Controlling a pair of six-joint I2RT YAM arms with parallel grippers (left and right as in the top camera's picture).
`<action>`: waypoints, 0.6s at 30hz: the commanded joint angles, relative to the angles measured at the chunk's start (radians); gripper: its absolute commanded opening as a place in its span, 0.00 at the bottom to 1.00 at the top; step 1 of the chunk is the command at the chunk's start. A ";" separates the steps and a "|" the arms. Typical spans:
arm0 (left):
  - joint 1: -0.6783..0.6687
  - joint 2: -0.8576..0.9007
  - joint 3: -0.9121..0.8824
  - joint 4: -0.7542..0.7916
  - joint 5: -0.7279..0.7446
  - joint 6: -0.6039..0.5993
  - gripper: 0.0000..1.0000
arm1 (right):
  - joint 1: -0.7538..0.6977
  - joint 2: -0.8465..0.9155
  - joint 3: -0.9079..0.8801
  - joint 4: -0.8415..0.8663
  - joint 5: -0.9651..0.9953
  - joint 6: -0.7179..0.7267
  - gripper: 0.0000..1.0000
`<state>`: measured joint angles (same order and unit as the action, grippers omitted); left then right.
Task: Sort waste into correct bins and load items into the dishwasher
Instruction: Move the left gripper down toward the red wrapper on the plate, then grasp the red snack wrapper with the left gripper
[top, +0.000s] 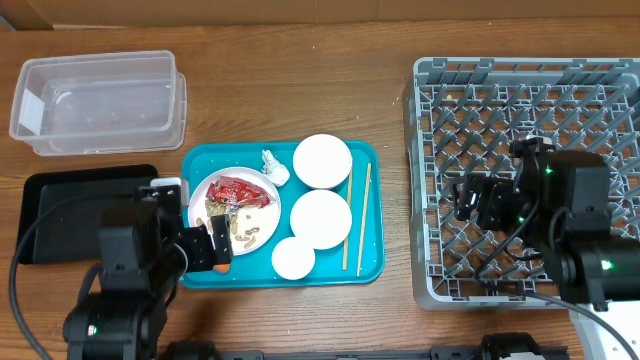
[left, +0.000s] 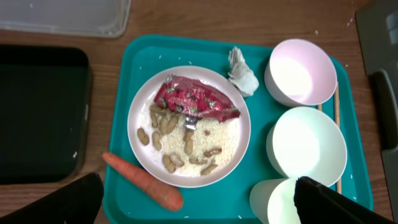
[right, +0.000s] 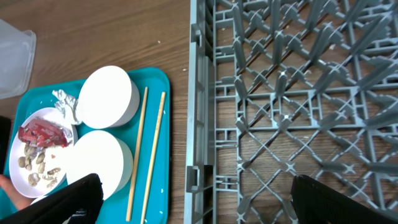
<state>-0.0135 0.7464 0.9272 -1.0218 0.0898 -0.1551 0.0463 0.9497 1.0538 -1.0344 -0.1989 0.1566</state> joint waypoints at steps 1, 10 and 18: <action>-0.002 0.042 0.024 0.021 0.049 -0.010 1.00 | -0.003 0.007 0.023 -0.001 -0.027 0.000 1.00; -0.002 0.329 0.024 0.248 0.113 -0.270 1.00 | -0.003 0.006 0.023 0.014 -0.027 0.000 1.00; -0.007 0.623 0.024 0.275 0.173 -0.504 1.00 | -0.003 0.023 0.021 0.010 -0.027 0.000 1.00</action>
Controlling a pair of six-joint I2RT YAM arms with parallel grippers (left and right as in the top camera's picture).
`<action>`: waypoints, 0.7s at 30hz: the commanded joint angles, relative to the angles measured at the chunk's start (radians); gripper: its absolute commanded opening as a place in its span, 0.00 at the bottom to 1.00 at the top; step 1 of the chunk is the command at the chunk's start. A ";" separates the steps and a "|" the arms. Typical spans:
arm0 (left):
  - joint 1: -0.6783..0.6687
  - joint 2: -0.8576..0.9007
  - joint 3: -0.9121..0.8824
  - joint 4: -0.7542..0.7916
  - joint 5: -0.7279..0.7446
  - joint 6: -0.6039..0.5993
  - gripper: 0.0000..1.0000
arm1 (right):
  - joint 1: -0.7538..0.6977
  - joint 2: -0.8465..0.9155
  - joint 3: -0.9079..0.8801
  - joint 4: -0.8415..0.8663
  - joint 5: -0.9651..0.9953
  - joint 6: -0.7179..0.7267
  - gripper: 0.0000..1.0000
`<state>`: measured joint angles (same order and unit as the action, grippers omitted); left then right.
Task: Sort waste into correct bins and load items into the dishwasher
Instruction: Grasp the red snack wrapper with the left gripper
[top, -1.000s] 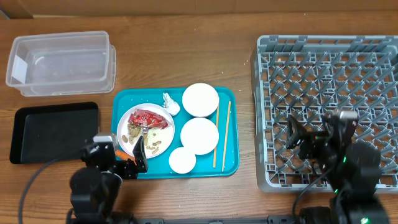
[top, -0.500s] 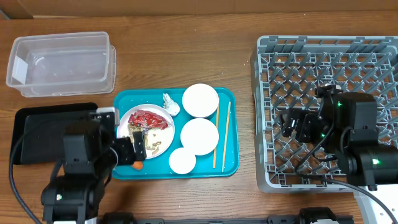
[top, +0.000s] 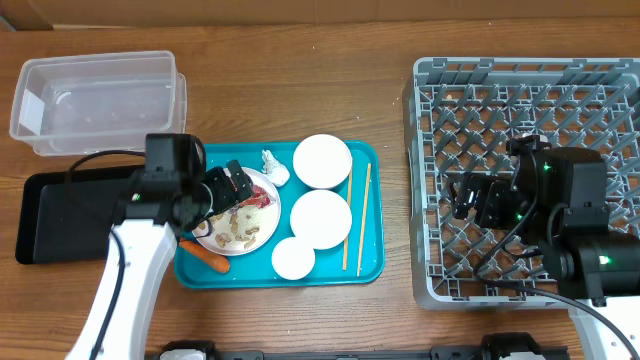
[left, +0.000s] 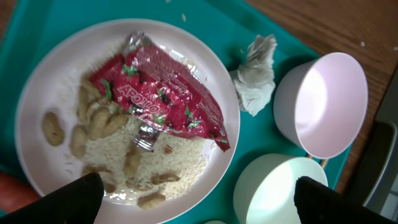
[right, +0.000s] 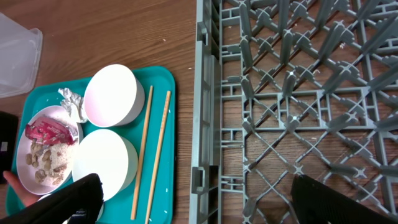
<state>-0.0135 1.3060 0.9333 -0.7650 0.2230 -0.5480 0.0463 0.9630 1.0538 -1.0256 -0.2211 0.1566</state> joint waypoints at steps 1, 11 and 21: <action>-0.011 0.095 0.018 0.032 0.040 -0.111 1.00 | -0.003 0.016 0.021 0.002 -0.005 0.000 1.00; -0.085 0.249 0.018 0.091 0.029 -0.195 0.81 | -0.003 0.060 0.021 -0.006 -0.005 0.000 1.00; -0.099 0.329 0.018 0.114 0.032 -0.220 0.52 | -0.003 0.060 0.021 -0.006 -0.005 0.000 1.00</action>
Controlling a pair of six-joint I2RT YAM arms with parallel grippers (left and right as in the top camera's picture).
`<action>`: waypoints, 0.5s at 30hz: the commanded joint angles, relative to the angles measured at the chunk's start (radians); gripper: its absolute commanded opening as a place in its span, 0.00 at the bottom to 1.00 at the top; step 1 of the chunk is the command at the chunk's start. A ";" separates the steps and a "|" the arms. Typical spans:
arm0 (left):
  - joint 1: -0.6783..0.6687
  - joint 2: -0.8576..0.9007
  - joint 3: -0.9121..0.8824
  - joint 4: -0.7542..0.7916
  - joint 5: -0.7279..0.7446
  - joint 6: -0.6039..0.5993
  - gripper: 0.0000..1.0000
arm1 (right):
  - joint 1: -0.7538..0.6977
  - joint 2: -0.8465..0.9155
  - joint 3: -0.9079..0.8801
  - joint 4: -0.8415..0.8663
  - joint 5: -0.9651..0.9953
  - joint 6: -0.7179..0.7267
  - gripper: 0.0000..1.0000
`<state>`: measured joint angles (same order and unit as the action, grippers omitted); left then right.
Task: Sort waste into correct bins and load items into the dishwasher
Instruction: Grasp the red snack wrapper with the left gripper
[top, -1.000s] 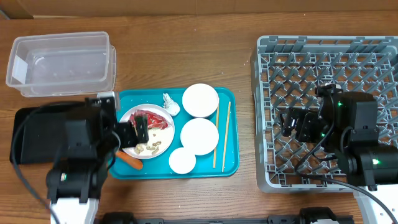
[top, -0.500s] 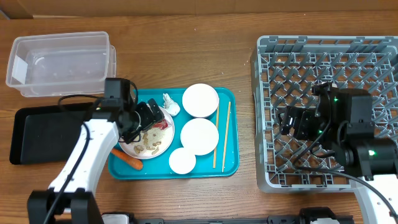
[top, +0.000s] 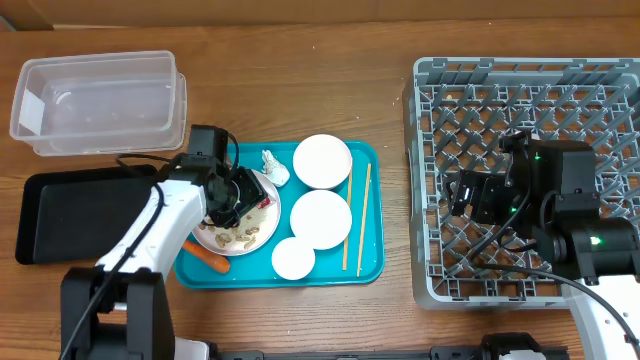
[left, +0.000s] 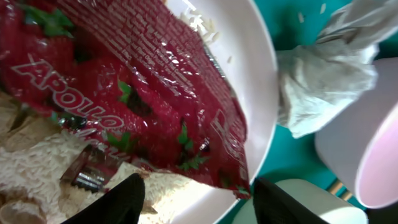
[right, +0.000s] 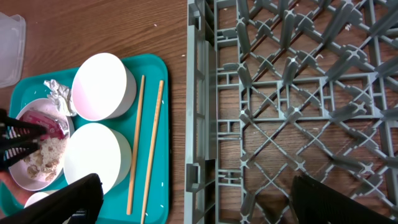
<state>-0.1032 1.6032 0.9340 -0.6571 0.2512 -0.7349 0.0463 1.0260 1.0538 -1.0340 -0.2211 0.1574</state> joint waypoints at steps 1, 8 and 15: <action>-0.009 0.036 0.017 0.010 0.004 -0.033 0.50 | -0.003 -0.003 0.021 0.002 -0.005 -0.001 1.00; -0.008 0.037 0.021 0.035 0.004 -0.033 0.23 | -0.003 -0.003 0.021 -0.006 -0.005 -0.001 1.00; -0.008 0.037 0.044 0.027 0.005 -0.032 0.04 | -0.003 -0.003 0.021 -0.005 0.002 -0.001 1.00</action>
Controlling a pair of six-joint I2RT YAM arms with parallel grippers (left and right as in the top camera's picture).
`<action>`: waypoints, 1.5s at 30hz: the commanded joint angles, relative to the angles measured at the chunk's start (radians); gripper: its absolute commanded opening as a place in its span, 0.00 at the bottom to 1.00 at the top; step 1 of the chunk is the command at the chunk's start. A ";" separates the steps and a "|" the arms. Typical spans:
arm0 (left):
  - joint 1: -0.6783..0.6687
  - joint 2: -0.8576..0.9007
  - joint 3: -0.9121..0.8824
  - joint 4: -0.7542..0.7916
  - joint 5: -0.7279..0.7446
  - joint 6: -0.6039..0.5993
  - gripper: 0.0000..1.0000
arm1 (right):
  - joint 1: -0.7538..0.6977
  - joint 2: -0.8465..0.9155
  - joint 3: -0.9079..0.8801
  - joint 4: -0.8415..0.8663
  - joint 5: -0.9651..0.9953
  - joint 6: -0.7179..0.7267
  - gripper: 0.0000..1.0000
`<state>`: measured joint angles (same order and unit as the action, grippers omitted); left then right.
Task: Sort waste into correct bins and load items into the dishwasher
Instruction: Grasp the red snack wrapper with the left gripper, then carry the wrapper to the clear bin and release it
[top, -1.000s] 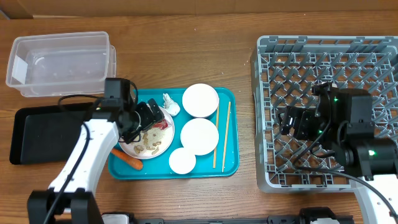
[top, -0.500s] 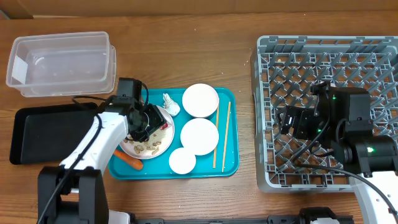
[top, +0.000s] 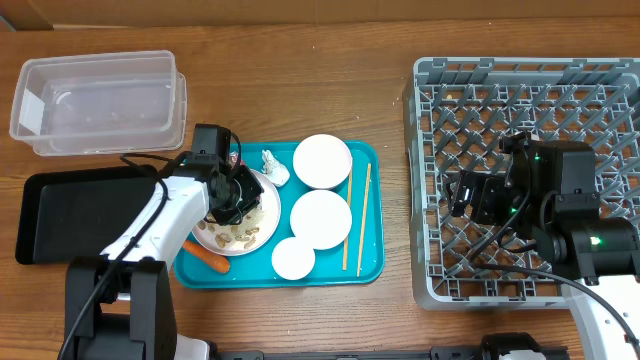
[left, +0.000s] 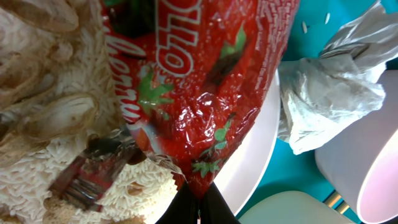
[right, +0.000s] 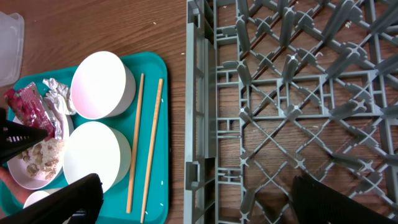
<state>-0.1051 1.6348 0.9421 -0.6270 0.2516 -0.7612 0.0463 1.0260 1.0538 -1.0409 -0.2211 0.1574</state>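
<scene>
A red snack wrapper (left: 205, 93) rises crumpled off the white plate (left: 252, 165) of rice and peanuts, pinched in my left gripper (left: 199, 208), which is shut on its lower edge. Overhead, the left gripper (top: 231, 190) sits over the plate (top: 240, 238) on the teal tray (top: 365, 262). A crumpled tissue (left: 323, 93) lies beside the plate. Two white bowls (top: 322, 160) (top: 320, 218), a cup (top: 293, 258) and chopsticks (top: 355, 215) share the tray. My right gripper (right: 199, 202) hangs open over the grey dish rack (right: 280, 93), holding nothing.
A carrot (top: 205, 257) lies on the tray's front left edge. A black bin (top: 80, 210) sits left of the tray, with a clear plastic container (top: 100, 100) behind it. The dish rack (top: 530, 100) fills the right side.
My left gripper has gone from open around the flat wrapper to shut on it. The wrapper now stands bunched and lifted at one end. The right arm has barely moved.
My left gripper was first open near the tray's front left corner. Then it was closer above the plate, then straddling the wrapper. Now it is pinching the wrapper. The right gripper stayed open over the rack throughout.
</scene>
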 joint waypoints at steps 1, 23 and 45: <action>-0.006 0.005 0.041 -0.012 0.005 -0.005 0.04 | -0.003 -0.003 0.021 0.002 0.003 -0.001 1.00; 0.274 -0.036 0.457 -0.013 -0.115 0.182 0.04 | -0.003 -0.003 0.021 -0.005 0.037 -0.001 1.00; 0.186 0.030 0.493 -0.115 0.100 0.320 0.60 | -0.003 -0.003 0.021 -0.010 0.041 -0.001 1.00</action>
<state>0.1730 1.6943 1.4185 -0.6624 0.2272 -0.4870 0.0463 1.0260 1.0538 -1.0489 -0.1928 0.1566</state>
